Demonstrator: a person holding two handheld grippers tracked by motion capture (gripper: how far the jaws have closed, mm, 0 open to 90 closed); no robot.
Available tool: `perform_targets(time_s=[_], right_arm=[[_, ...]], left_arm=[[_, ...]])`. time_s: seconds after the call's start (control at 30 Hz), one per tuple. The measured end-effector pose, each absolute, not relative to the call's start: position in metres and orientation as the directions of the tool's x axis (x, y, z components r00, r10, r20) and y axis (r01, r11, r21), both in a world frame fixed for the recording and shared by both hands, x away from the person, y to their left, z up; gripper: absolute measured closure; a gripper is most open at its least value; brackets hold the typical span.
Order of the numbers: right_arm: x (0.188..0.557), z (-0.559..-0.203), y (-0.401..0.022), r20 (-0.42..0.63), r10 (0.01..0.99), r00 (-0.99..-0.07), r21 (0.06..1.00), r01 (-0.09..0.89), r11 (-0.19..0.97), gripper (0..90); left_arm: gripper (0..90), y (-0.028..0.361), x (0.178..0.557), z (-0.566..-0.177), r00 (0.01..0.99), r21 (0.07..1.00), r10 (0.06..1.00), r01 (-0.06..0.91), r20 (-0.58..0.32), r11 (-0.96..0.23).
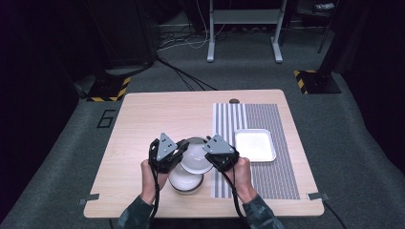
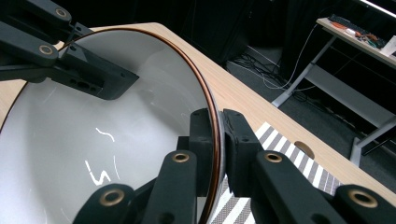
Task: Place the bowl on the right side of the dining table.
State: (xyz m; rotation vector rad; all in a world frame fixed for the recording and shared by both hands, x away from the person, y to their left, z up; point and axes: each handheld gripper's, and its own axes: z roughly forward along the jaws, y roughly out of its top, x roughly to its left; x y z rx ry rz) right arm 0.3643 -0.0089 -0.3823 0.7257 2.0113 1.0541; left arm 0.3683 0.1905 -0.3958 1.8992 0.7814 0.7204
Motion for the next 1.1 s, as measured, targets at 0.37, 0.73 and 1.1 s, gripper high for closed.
perform_targets(time_s=[0.37, 0.73, 1.1], right_arm=[[0.372, -0.383, -0.014, -0.339, 0.761, -0.554, 0.855, 0.156, 0.495, 82.9], [0.377, -0.382, -0.024, -0.331, 0.784, -0.526, 0.862, 0.170, 0.478, 82.9], [0.383, -0.383, -0.033, -0.329, 0.797, -0.506, 0.861, 0.185, 0.473, 83.0]], left_arm=[[81.2, 0.184, 0.381, -0.395, 0.635, 0.897, 0.758, 0.235, 0.150, -0.375], [81.7, 0.171, 0.391, -0.392, 0.644, 0.895, 0.749, 0.230, 0.155, -0.382], [82.0, 0.160, 0.402, -0.391, 0.656, 0.888, 0.740, 0.239, 0.149, -0.392]])
